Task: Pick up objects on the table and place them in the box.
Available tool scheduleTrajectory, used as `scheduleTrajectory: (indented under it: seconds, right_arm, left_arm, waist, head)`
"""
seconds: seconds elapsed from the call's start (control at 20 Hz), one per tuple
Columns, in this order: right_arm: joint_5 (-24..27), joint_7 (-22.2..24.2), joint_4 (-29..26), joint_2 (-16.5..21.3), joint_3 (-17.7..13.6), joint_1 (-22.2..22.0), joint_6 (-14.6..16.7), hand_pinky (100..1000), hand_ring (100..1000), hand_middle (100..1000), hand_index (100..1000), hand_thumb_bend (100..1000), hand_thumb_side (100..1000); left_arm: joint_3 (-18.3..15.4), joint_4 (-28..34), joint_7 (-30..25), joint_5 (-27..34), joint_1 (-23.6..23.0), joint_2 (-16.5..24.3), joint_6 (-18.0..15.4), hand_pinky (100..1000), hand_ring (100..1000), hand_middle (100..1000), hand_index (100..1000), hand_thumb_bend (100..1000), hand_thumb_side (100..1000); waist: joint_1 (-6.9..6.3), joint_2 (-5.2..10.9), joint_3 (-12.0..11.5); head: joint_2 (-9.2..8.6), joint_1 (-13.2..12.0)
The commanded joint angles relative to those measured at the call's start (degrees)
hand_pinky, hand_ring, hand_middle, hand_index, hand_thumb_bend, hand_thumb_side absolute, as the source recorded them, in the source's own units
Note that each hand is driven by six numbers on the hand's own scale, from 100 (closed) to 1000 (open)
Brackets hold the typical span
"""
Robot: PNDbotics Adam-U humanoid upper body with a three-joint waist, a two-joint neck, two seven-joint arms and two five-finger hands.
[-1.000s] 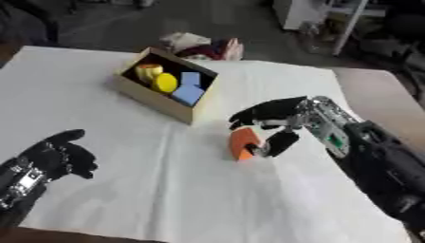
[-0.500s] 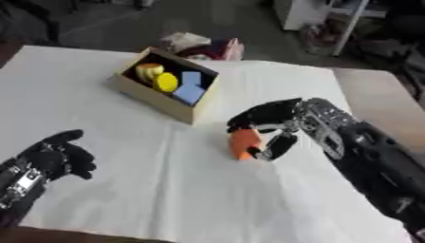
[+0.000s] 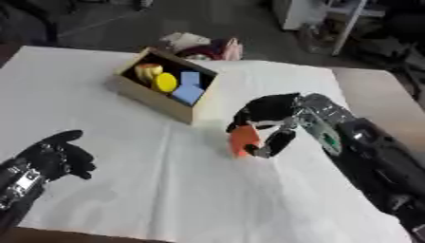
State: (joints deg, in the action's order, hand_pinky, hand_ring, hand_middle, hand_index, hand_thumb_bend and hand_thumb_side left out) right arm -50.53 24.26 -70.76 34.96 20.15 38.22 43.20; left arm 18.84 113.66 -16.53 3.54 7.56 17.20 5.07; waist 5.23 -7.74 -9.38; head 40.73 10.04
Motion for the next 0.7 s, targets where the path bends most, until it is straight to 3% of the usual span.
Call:
scheduleTrajectory:
  seconds: [0.05, 0.3, 0.45, 0.7]
  right_arm:
    - [1.90, 6.22, -1.22, 0.64, -3.63, 2.69, 8.77, 834, 609, 479, 845, 100, 353]
    - [4.43, 5.25, 1.86, -2.77, -7.55, 9.13, 8.76, 831, 602, 481, 850, 100, 312]
    - [4.01, 5.43, 7.44, -7.91, -9.85, 14.32, 8.24, 830, 606, 489, 858, 100, 272]
    - [-0.93, 3.86, 15.12, -18.61, -14.82, 20.64, 5.47, 823, 599, 483, 862, 100, 209]
  left_arm:
    - [-0.51, 0.93, 0.23, 0.12, 0.24, 0.54, -0.02, 660, 682, 645, 929, 100, 818]
    - [-0.53, 0.93, 0.34, 0.31, 0.18, 0.36, -0.08, 660, 682, 645, 928, 100, 818]
    - [-0.39, 0.93, 0.18, 0.43, 0.24, 0.03, -0.07, 660, 682, 645, 928, 100, 819]
    - [-0.13, 0.93, -0.10, 0.73, 0.75, -0.82, -0.24, 660, 682, 644, 928, 100, 819]
  waist:
    - [-0.36, 0.92, 0.10]
    - [-0.64, 1.09, -0.15]
    - [-1.06, 1.03, -0.53]
    - [-2.19, 0.53, -1.62]
  head:
    - [-0.21, -0.27]
    - [-0.20, -0.42]
    - [-0.37, -0.28]
    - [-0.85, 0.51]
